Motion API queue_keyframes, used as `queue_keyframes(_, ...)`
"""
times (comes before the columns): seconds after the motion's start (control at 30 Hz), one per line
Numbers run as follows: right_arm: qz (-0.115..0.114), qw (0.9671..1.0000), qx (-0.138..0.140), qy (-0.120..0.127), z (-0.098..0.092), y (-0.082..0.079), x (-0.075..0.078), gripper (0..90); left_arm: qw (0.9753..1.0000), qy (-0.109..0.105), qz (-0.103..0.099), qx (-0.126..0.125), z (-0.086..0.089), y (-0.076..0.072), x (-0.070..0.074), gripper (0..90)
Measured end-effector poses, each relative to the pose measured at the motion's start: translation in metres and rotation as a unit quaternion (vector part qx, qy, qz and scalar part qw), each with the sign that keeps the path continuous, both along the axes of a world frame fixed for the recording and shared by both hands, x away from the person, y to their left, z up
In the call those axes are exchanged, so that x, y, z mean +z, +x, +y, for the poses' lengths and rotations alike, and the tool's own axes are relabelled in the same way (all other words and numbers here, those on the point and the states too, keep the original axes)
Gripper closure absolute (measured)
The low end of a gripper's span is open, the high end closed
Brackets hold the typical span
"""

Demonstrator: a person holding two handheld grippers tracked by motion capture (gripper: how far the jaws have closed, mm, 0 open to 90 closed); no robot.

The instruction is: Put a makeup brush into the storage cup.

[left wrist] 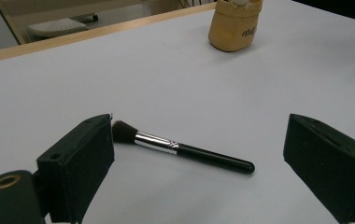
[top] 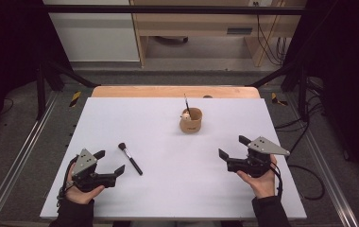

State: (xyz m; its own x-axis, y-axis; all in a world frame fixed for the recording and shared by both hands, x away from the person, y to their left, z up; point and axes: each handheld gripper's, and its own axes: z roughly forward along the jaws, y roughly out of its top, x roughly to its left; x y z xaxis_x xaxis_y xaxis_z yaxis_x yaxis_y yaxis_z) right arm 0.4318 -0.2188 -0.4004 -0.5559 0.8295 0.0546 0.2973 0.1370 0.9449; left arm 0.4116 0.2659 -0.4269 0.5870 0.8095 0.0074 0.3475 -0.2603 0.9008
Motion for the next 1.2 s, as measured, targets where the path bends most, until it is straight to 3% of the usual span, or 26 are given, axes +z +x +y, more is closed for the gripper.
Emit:
queue_keyframes(0.5, -0.001, 0.9999, -0.01, 0.007, -0.022, -0.019, -0.015, 10.0, 0.9998, -0.013, 0.001, 0.012, 0.004, 0.0, 0.002, 8.1)
queue_keyframes(1.2, 0.001, 0.9998, -0.02, 0.003, -0.019, -0.022, -0.017, 9.9, 0.9998, -0.013, 0.003, 0.015, -0.002, 0.002, 0.003, 8.1)
